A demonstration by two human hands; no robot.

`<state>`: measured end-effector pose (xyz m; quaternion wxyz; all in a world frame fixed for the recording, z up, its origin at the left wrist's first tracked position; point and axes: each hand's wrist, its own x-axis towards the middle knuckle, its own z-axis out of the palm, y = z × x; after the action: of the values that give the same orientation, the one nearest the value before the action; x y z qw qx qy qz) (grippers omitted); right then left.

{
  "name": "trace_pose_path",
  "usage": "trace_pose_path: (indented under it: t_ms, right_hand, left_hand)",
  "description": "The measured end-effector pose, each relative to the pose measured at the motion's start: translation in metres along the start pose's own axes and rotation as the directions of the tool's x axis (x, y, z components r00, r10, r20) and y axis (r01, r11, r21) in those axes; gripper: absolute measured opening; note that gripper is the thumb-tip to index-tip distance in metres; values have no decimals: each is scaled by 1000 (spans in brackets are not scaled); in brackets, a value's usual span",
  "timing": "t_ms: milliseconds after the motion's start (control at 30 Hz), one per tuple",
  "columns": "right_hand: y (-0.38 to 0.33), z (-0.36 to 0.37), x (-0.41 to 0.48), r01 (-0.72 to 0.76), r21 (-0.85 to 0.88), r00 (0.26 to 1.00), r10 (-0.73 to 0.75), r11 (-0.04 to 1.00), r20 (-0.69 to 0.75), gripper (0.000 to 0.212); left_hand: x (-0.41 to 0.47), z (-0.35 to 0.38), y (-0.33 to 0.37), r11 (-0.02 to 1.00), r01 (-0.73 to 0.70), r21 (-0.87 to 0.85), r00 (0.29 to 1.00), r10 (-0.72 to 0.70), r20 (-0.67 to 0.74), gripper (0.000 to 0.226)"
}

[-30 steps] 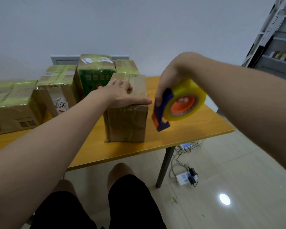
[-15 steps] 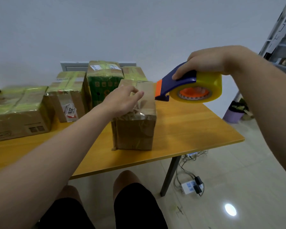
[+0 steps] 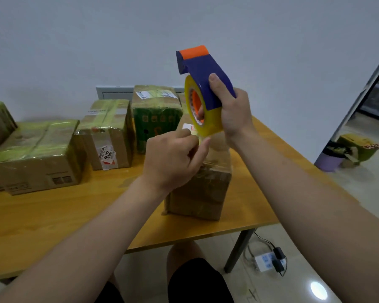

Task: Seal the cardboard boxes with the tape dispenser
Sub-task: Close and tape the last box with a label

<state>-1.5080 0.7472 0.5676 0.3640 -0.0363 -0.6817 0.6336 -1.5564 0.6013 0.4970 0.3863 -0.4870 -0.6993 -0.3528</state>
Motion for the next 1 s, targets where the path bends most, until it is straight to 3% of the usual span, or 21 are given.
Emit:
trace_pose_path:
  t_ms: [167,400,500,633,667,767,867,933,1000]
  right_hand:
    - [23,15,3,-12,124,1000,14,992,-9,35]
    - [31,15,7,-52,248,999,51,967,7,37]
    - [33,13,8,-72,243,997,66,967,31,38]
    - [34,12,7,-93,269,995,83,959,47,34]
    - [34,13,7,-100,278,995,91,955,45,34]
    - [36,11,7,-116,286,993,109,951,39,37]
    - [36,11,7,-131,297,991,129,946,27,43]
    - [35,11,7,-135,287,991,136,948,18,43]
    - [34,10,6,-143,285,989,144,948,19,43]
  left_hand:
    - [-7,9,-16,978,-29,-208,997,14,-76,63]
    - [-41,32,-16,785,227,-576,907,-386,-168,54]
    - [-44,30,-19,647,286,-706,900,-435,-34,61]
    - [-44,17,-30,365,453,-813,820,-528,220,78]
    - [-42,15,-28,369,459,-808,819,-528,225,76]
    - [-36,7,-21,540,436,-720,864,-474,167,58]
    - [-25,-14,-22,725,455,-517,890,-351,291,48]
    - [-9,-25,-15,884,343,-318,918,-244,312,49]
    - [7,-24,0,962,147,-229,944,-67,324,47]
